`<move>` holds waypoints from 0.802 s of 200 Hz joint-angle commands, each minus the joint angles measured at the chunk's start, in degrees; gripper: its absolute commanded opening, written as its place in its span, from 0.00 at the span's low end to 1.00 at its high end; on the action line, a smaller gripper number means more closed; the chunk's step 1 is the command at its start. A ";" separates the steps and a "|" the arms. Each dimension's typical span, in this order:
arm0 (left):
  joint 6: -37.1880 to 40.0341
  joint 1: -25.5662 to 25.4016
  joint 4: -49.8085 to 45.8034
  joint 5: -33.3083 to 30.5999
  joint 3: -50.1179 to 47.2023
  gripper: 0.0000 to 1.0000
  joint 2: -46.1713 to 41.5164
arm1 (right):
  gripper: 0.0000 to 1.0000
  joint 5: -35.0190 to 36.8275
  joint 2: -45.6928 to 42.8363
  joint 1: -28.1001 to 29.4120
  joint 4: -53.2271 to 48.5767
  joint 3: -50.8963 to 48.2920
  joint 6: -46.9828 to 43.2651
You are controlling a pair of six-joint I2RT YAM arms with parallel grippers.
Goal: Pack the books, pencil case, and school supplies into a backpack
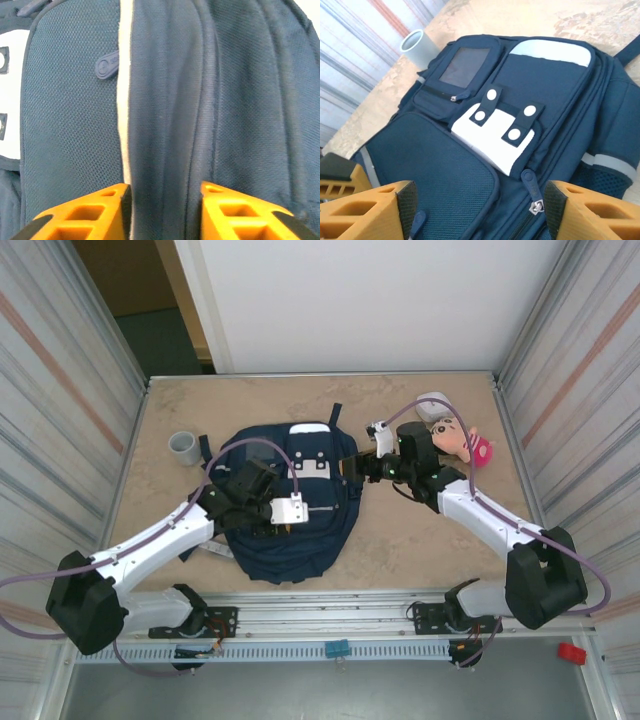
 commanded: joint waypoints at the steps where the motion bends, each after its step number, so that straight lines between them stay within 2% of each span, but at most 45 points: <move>1: -2.90 1.87 1.11 5.01 2.09 0.20 -1.16 | 0.70 -4.87 -1.07 -0.40 2.60 -0.85 -1.71; 12: -4.50 4.01 1.54 10.00 2.41 0.08 -2.35 | 0.70 -6.85 -1.02 -0.65 3.46 -1.24 -1.62; 25: -5.74 6.78 2.41 15.38 2.03 0.01 -3.90 | 0.70 -9.04 -1.00 -1.09 4.29 -1.93 -1.65; 73: -7.69 14.36 6.72 29.28 -1.09 0.00 -8.22 | 0.74 -17.33 2.43 -4.72 6.75 -3.85 0.50; 89: -7.66 14.95 7.59 31.29 -1.59 0.00 -8.45 | 0.75 -20.33 4.66 -4.74 9.72 -3.51 2.05; 116: -7.14 15.08 7.25 31.62 -1.55 0.00 -8.08 | 0.77 -20.35 8.11 -3.94 11.60 -1.81 3.45; 160: -7.21 15.16 7.68 31.17 -1.29 0.00 -8.30 | 0.78 -22.79 12.25 -3.19 9.20 0.43 2.58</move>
